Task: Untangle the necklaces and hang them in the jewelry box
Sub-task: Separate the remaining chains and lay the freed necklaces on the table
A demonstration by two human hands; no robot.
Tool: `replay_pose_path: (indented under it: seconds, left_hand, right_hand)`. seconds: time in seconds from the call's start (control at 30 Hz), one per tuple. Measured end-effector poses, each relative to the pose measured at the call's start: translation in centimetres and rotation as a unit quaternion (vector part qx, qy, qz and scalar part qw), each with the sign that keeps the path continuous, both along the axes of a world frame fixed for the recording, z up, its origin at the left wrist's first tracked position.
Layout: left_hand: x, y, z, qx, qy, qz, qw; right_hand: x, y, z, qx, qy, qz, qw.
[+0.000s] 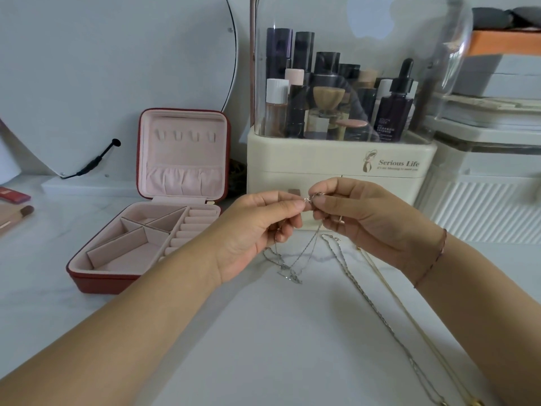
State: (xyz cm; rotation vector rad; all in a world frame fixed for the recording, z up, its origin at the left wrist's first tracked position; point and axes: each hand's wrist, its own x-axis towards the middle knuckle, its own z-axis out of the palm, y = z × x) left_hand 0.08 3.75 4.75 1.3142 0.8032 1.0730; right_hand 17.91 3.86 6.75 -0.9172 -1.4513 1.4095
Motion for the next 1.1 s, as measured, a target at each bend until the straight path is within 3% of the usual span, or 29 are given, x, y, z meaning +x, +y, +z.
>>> replay_pose_path:
  seconds: [0.17,0.5,0.77,1.1]
  left_hand:
    - [0.1,-0.01,0.06,0.005,-0.016,0.004,1.0]
    - [0.2,-0.25,0.57,-0.049,-0.053,-0.015,0.997]
    - [0.01,-0.35,0.48,-0.047,-0.009,-0.006,0.999]
    - [0.59,-0.29,-0.38,0.101,0.099,0.082,0.987]
  right_hand:
    - [0.04,0.02,0.14,0.093,-0.069,-0.059,0.992]
    - [-0.08,-0.16,0.08,0.155,-0.114,-0.079,0.978]
    - [0.07,-0.37,0.34,0.199,-0.134,-0.093,0.966]
    - [0.02,0.0,0.14,0.152,-0.099,-0.098,0.979]
